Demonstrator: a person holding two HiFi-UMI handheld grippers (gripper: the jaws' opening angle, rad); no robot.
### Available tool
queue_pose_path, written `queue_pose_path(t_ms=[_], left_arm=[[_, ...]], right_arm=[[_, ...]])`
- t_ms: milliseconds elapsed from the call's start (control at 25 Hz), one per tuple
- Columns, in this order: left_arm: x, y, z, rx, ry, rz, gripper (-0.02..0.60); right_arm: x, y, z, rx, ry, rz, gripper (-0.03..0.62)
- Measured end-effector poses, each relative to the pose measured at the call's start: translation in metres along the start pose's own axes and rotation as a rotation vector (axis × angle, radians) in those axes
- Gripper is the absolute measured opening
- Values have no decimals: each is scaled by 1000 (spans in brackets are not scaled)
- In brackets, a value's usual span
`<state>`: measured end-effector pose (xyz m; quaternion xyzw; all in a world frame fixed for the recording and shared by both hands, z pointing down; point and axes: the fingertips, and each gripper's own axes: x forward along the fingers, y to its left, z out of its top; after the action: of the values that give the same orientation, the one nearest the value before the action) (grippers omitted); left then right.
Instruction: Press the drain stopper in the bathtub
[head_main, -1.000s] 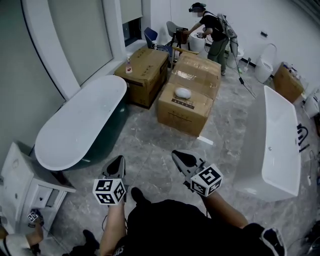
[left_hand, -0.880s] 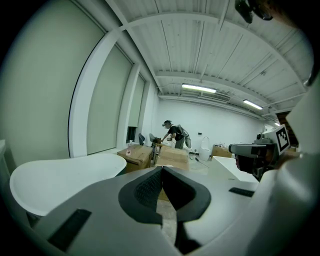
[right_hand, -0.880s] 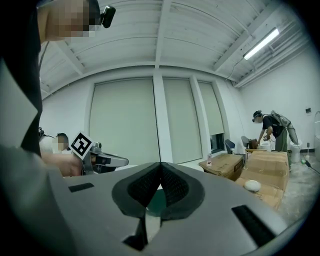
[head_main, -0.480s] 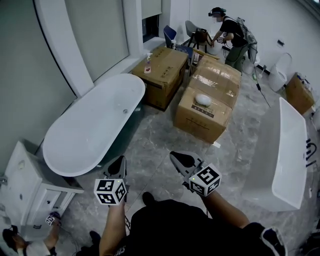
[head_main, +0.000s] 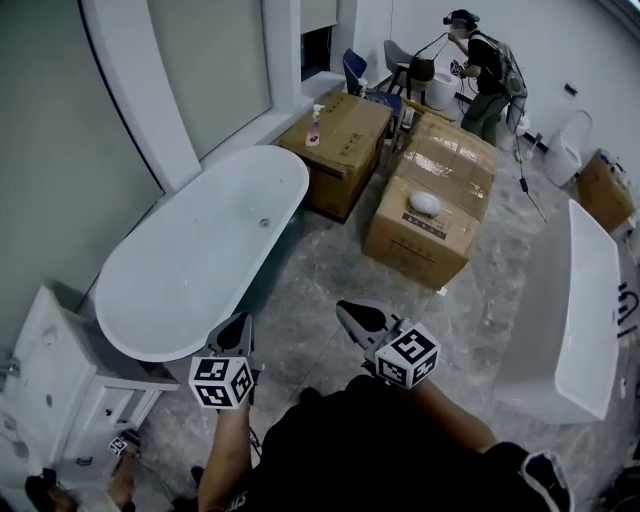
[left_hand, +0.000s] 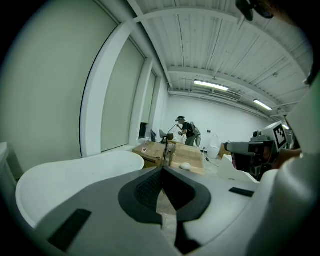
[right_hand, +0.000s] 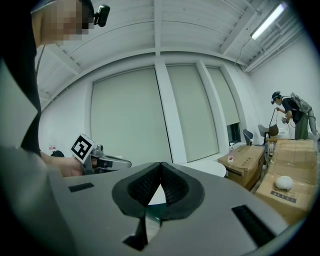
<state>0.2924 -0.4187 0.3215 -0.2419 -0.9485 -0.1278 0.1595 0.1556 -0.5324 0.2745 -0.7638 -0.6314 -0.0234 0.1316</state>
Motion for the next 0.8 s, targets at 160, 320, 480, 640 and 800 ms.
queue_pose_path(t_ms=[160, 320, 480, 640, 800], left_arm=[[2, 16, -1, -15, 3, 16, 15], [16, 30, -1, -41, 9, 43, 14], [37, 52, 3, -58, 19, 72, 15], [71, 81, 20, -67, 18, 120, 15], [119, 105, 49, -75, 13, 142, 15]], right_arm=[[18, -4, -5, 22, 23, 15, 14], [40, -21, -4, 36, 32, 34, 14], [78, -41, 0, 44, 38, 73, 14], [124, -65, 13, 17, 36, 145, 14], [172, -108, 36, 5, 27, 183, 14]])
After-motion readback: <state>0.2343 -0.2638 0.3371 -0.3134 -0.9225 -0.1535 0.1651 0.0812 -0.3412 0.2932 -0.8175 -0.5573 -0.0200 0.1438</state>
